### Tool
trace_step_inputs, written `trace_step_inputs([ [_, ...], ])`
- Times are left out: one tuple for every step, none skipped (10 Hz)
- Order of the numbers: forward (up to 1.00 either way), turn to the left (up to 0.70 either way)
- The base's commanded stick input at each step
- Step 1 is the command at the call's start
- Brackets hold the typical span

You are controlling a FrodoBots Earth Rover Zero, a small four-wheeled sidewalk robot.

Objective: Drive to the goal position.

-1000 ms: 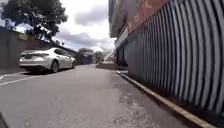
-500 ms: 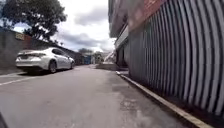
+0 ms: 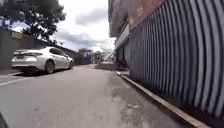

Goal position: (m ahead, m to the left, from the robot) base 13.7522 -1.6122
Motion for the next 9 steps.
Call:
trace_step_inputs([
  [0.45,0.0],
  [0.45,0.03],
  [0.45,0.27],
  [0.45,0.27],
  [0.45,0.22],
  [0.45,0.0],
  [0.45,0.0],
  [0.45,0.0],
  [0.45,0.0],
])
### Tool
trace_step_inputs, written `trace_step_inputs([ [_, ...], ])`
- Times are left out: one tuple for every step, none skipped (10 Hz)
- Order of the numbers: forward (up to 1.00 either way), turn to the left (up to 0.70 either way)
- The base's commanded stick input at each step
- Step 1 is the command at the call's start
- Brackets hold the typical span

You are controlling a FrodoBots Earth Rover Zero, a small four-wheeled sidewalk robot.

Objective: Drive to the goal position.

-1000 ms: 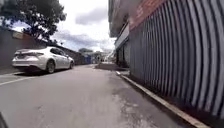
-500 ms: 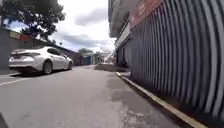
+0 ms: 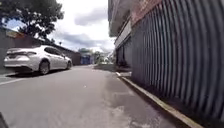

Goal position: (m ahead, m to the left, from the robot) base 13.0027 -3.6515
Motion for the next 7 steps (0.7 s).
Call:
trace_step_inputs([
  [0.45,0.0],
  [0.45,0.0],
  [0.45,0.0],
  [0.45,0.0],
  [0.45,0.0],
  [0.45,0.0],
  [0.45,0.0],
])
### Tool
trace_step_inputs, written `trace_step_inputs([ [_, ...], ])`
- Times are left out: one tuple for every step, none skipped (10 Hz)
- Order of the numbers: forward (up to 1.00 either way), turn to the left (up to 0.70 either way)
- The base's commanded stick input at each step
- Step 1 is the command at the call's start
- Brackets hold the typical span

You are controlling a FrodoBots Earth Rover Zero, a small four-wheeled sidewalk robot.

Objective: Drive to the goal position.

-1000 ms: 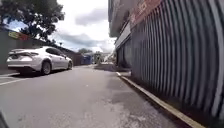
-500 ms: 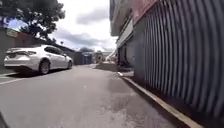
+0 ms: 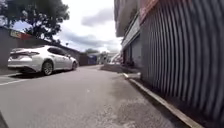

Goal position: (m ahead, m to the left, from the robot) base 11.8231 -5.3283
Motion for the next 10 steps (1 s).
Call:
trace_step_inputs([
  [0.45,0.0],
  [0.45,0.0],
  [0.45,0.0],
  [0.45,0.0],
  [0.45,0.0],
  [0.45,0.0],
  [0.45,0.0],
  [0.45,0.0],
  [0.45,0.0],
  [0.45,0.0],
])
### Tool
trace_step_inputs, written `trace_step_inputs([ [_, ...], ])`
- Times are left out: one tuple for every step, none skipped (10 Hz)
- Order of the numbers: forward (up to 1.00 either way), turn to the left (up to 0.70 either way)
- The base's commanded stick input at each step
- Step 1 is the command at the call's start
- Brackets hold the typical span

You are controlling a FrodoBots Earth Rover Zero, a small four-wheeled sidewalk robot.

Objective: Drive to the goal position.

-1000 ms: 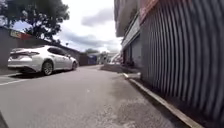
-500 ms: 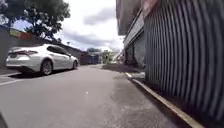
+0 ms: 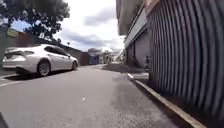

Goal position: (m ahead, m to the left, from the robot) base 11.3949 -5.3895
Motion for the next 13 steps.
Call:
trace_step_inputs([
  [0.45,0.0],
  [0.45,0.0],
  [0.45,0.0],
  [0.45,0.0],
  [0.45,0.0],
  [0.45,0.0],
  [0.45,0.0],
  [0.45,0.0],
  [0.45,0.0],
  [0.45,0.0],
  [0.45,0.0],
  [0.45,0.0],
  [0.45,0.0],
])
